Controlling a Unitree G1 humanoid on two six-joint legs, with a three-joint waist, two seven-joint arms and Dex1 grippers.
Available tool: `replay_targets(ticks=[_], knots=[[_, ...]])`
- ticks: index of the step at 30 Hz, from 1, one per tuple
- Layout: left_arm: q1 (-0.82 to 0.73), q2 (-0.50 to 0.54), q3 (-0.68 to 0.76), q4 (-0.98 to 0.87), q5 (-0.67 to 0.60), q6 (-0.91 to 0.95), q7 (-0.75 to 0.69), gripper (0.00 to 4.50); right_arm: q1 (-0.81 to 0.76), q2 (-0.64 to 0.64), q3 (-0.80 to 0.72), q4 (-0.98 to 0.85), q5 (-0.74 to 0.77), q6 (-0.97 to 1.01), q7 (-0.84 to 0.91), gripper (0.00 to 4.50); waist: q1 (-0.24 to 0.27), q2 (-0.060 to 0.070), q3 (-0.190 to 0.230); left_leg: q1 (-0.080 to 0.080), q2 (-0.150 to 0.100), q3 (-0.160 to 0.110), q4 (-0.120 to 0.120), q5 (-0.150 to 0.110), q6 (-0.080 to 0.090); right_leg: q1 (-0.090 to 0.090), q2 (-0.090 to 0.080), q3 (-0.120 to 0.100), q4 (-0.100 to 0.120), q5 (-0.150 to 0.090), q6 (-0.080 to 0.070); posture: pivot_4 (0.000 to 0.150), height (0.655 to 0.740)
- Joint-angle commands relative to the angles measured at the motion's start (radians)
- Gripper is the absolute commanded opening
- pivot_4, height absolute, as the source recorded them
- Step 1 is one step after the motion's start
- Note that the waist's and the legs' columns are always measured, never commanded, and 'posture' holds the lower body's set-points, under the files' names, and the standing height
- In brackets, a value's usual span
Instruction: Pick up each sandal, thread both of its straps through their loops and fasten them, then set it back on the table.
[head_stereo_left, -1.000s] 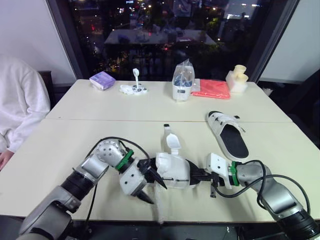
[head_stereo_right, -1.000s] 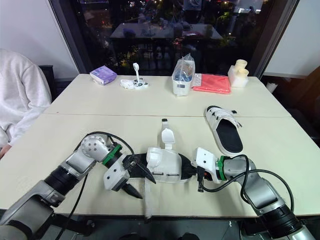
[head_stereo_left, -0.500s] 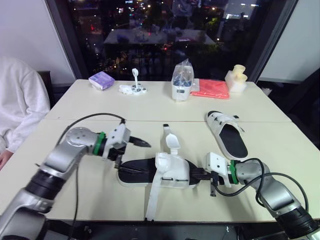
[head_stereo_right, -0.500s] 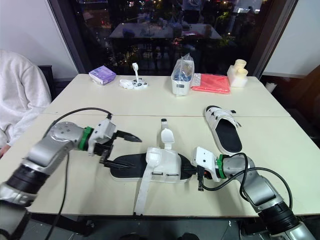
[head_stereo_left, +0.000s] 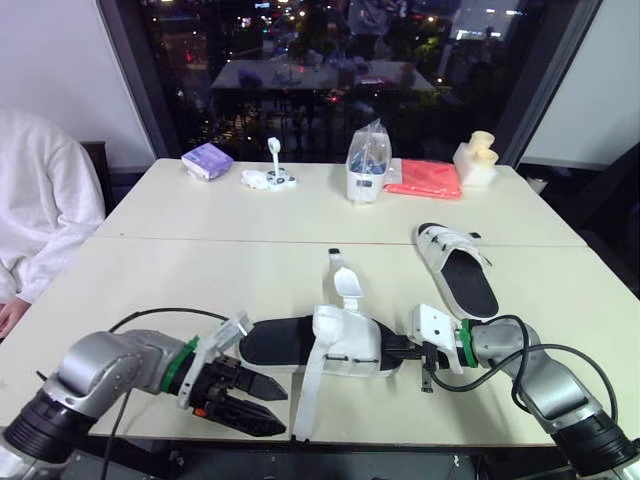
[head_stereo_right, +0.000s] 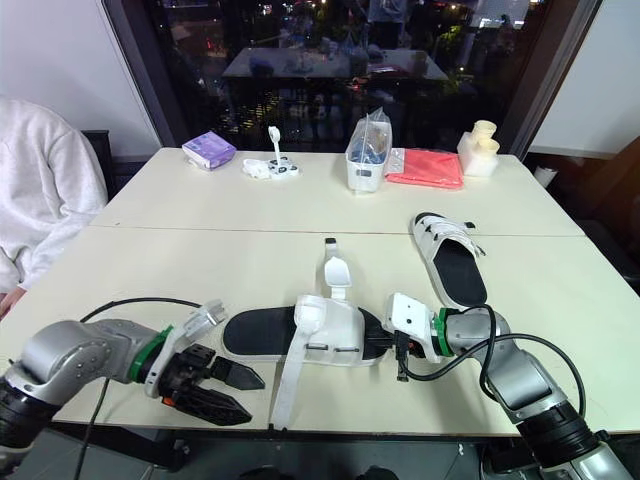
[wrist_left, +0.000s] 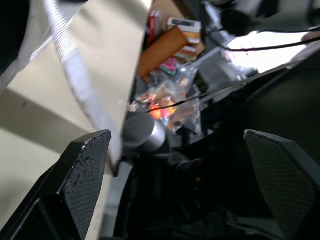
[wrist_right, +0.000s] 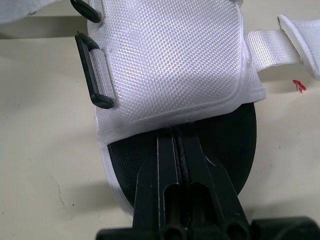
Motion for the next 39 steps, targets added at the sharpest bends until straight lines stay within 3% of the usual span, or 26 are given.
replay_targets(ticks=[1,15,18,25,32,39], knots=[[0.003,-0.031,-0.033,0.016,0.069,-0.021,0.044,4.46,0.014,-0.002,0.001,-0.024,-0.007,0.005,-0.004,0.0,0.0,0.0,0.0,0.0,0.0,0.0,0.0,0.0,0.0,0.0,0.0,0.0,0.0,0.0,0.0,0.15,0.74],[-0.02,-0.247,-0.043,0.137,0.097,0.009,0.108,4.46,0.029,-0.003,-0.002,-0.05,-0.004,0.021,-0.017,0.0,0.0,0.001,-0.001,0.0,0.0,0.0,-0.001,0.0,0.0,0.0,-0.003,0.0,-0.001,-0.001,-0.001,0.15,0.74],[-0.026,-0.274,-0.021,0.143,0.082,0.036,0.129,3.63,0.036,-0.005,-0.004,-0.061,-0.002,0.029,-0.018,0.0,0.0,0.001,-0.001,0.0,0.0,0.0,-0.001,0.0,-0.001,0.0,-0.003,0.0,-0.001,-0.001,-0.001,0.15,0.74],[-0.023,-0.283,0.013,0.139,0.053,0.077,0.142,0.04,0.048,-0.007,-0.004,-0.076,-0.003,0.038,-0.022,0.0,0.0,0.002,-0.001,0.0,-0.001,0.0,-0.002,0.0,-0.001,-0.001,-0.003,0.0,-0.001,-0.001,-0.002,0.15,0.74],[-0.176,-0.322,0.164,0.257,-0.082,0.181,0.11,0.04,0.036,-0.011,0.002,-0.061,-0.006,0.035,-0.009,0.0,0.003,0.002,-0.001,-0.001,-0.001,-0.001,-0.002,0.0,-0.001,-0.002,-0.004,0.0,-0.001,-0.001,-0.002,0.15,0.74],[-0.381,-0.361,0.19,0.47,-0.05,0.17,0.061,0.04,0.017,-0.009,0.004,-0.035,-0.014,0.023,-0.001,0.0,0.0,0.002,-0.001,-0.001,-0.001,0.0,-0.002,0.0,-0.001,-0.002,-0.004,-0.001,-0.002,0.0,-0.001,0.15,0.74]])
